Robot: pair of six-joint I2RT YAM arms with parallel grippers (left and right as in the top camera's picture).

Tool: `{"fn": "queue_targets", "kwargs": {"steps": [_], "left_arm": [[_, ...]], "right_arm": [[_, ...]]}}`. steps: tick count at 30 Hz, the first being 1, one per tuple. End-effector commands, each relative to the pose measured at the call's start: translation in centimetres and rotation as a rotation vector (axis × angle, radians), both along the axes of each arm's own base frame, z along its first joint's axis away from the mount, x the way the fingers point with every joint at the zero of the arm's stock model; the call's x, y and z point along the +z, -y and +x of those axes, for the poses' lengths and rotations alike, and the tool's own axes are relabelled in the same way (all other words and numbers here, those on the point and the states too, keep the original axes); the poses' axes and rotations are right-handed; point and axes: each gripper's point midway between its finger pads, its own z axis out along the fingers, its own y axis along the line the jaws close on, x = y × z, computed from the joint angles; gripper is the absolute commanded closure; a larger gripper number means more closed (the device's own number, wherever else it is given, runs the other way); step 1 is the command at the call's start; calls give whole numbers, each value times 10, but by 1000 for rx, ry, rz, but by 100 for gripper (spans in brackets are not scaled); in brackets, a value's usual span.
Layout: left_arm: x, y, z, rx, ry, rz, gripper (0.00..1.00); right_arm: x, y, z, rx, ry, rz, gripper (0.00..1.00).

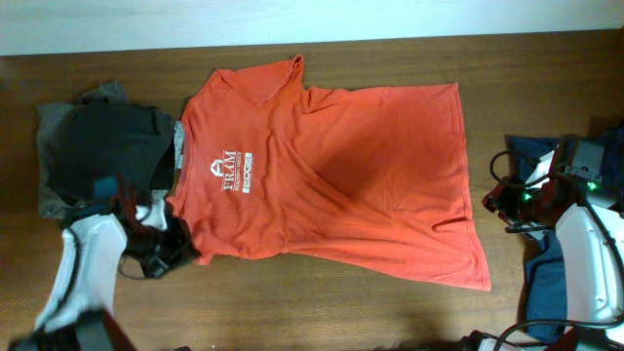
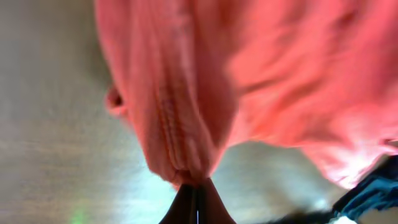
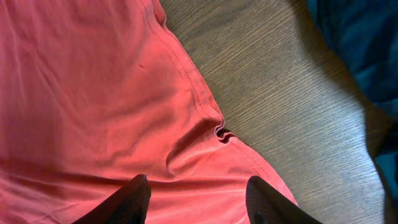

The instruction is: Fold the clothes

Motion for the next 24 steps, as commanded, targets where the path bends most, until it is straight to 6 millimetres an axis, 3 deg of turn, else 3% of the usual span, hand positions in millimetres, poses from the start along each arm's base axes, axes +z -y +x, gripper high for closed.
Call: {"fn": "queue_targets", "kwargs": {"steps": [1,5,8,12,15,19,20,21,23,24], "left_arm": [[69,-7,39,-16,277,50,99],[122,-26,64,-6,434,172,99],[130,-30,73,-4,478,197,100],[121,-31,76,-5,446,189,99],[108,-43,73,6,386,250,96],[82,-56,64,-41,280,315,92],[74,-58,62,-43,249,321,85],[64,-61,59,-45,211,331,65],[55,-60,56,-50,174,317,54],[52,-57,55,-53,162,299,54]], "right_arm": [[5,2,3,-2,18,-6,45],[5,2,3,-2,18,-6,45],[5,2,3,-2,19,-7,45],[5,3,3,-2,20,-8,45],[5,3,3,-3,20,-9,44],[5,3,3,-3,20,-11,44],[5,3,3,-3,20,-11,44],[5,3,3,-3,20,-11,44],[5,3,3,-3,18,-10,44],[5,3,3,-3,18,-10,44]]}}
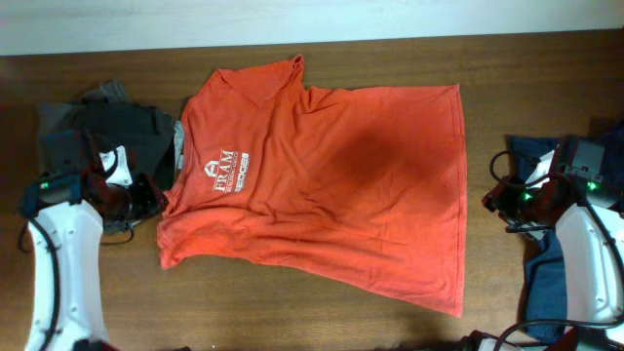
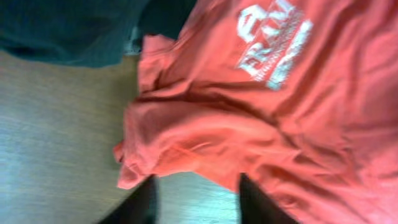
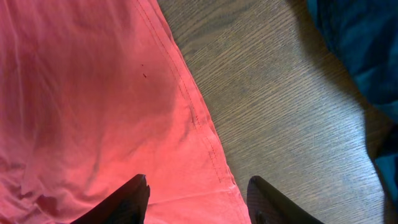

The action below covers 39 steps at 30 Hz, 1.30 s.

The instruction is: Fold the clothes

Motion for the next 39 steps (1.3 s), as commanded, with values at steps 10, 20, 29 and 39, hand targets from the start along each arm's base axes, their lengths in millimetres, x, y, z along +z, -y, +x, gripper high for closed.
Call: {"fn": "queue_targets", "kwargs": {"steps": [10,20,29,39], "left_arm": [[-50,77,-60,-268,-267,-119,70],[-134,102,-85,-167,-282,-123,71],[-129,95,-16,-170,4,-54,59],[-126,113,-43,-193,-100,-175,99]], "right_arm": [[4,5,6,-6,26,-17,43],[4,5,6,-6,24,-16,44],[4,5,5,-6,21,-14,44],[4,5,5,-6,21,-14,44]]}}
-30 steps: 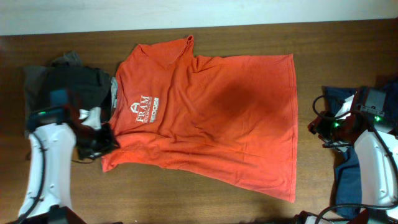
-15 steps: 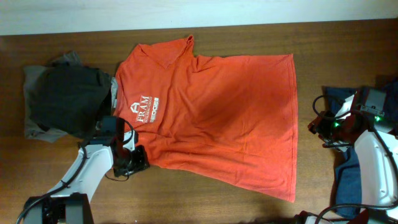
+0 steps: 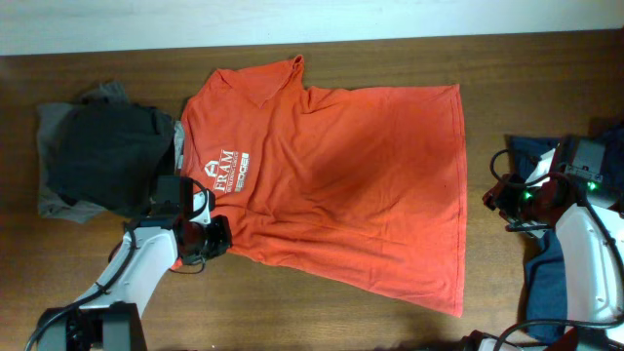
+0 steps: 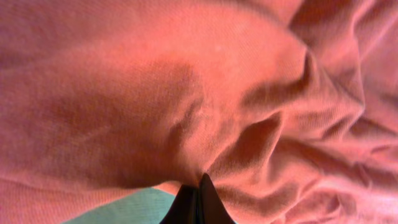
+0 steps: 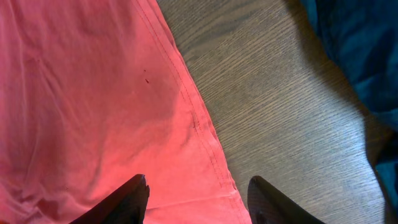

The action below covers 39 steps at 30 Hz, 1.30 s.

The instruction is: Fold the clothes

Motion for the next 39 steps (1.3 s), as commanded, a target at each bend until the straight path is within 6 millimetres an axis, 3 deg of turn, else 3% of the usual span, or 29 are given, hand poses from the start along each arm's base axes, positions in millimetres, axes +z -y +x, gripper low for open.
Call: {"fn": "queue_targets", "kwargs": {"steps": [1,7,9,13,18,20,24,27,32,35,39], "left_arm": [[11,14,-13,-17,-66,-86,100],[62,12,-48,-42,-247,-69,99],[71,6,-35,-41,-199,-30,99],[66,-6,0,-32,-68,42,93],[45,-14,40,-43,26,99,92],[35,-14,47,-50,22,95,92],[40,14,22,-80,-81,-75,92],[60,13,13,-119,-71,-63,91],[95,-2,-7,-109,-28,33,78],[86,1,-32,-129,-112,42,78],[54,8,-56,-134,-185,37,78]], "right_arm": [[2,3,2,-6,5,-7,44],[2,3,1,-7,3,-6,44],[2,3,1,-7,4,-6,44],[2,3,2,-7,5,-7,44],[3,3,2,-7,6,-6,43],[2,3,2,-6,5,-6,44],[2,2,-1,-6,-5,-2,44],[2,2,0,-7,-2,-3,44],[2,2,0,-6,-1,-4,43],[2,2,0,-7,-1,-4,43],[2,3,1,-6,4,-7,40]]}}
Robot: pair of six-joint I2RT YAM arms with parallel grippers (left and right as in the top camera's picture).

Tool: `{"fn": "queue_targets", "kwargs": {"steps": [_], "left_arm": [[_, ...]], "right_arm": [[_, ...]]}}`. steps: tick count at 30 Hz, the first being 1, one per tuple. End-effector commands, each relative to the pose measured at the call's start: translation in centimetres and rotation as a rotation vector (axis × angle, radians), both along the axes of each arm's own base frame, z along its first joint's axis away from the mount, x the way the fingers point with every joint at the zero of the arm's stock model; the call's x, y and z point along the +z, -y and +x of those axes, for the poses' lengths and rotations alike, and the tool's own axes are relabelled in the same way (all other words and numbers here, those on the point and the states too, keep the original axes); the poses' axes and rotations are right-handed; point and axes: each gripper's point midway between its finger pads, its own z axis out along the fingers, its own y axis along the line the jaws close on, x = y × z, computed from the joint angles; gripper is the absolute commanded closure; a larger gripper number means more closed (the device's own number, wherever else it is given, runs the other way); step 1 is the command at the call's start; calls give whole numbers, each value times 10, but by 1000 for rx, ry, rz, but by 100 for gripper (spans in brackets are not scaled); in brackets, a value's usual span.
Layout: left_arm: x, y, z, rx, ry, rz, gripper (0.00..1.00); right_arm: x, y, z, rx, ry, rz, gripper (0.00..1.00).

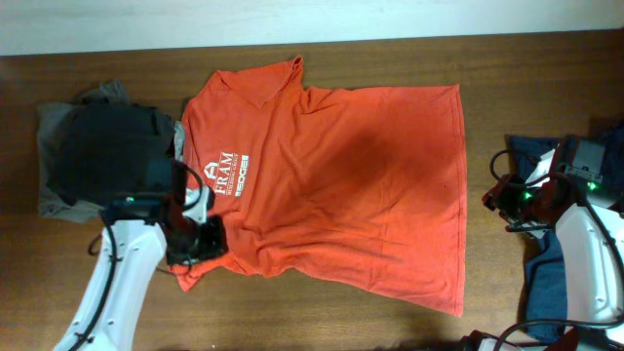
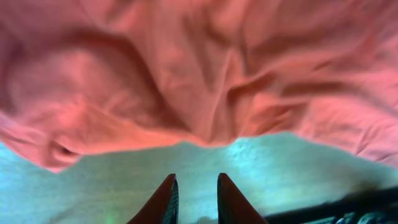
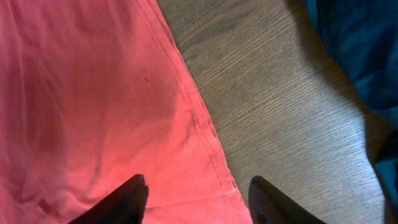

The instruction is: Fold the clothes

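An orange T-shirt with white chest print lies spread flat on the wooden table, neck to the left. My left gripper sits at the shirt's lower-left edge. In the left wrist view it is open, with only bare table between the fingers and the rumpled shirt edge just ahead. My right gripper is by the shirt's right hem. It stands wide open over the hem without holding it.
A dark garment on a grey one is heaped at the left, touching the shirt's sleeve. A blue garment lies at the right edge under the right arm. Bare wood shows along the front.
My left gripper was shut on the shirt's lower-left fabric; now it is open and off the cloth, over bare table. The lower-left corner lies a little further out. The right gripper has not moved.
At first my left gripper was shut on the shirt's lower-left part. Then it stood open by the dark pile, and the shirt lay squarer, its lower-right corner further in. Then it was shut on the lower-left fabric again, and now it is open. The right gripper stayed open.
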Motion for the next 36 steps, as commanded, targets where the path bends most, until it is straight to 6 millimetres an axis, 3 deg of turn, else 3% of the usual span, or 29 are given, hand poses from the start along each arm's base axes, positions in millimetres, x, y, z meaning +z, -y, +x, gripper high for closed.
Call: {"fn": "queue_targets", "kwargs": {"steps": [1,6,9,11,15,19,25,29,36], "left_arm": [[-29,1,-19,-5,-54,14,78],[-52,0,-31,-5,-66,18,76],[-63,1,-21,40,-17,9,73],[-65,1,-9,49,31,9,66],[-67,-6,4,111,67,45,64],[-74,-5,-4,118,14,41,64],[-74,14,-15,115,-56,-68,64],[-79,7,-27,117,-98,-23,64],[-85,1,-5,152,-18,5,64]], "right_arm": [[3,3,3,-8,10,-9,40],[3,3,3,-8,10,-9,39],[3,4,4,-8,13,-10,39],[3,4,4,-8,13,-10,39],[3,4,3,-8,13,-10,39],[3,4,3,-8,13,-10,39],[3,4,3,-8,12,-9,39],[3,3,3,-8,10,-9,39],[3,3,3,-8,10,-9,39]]}}
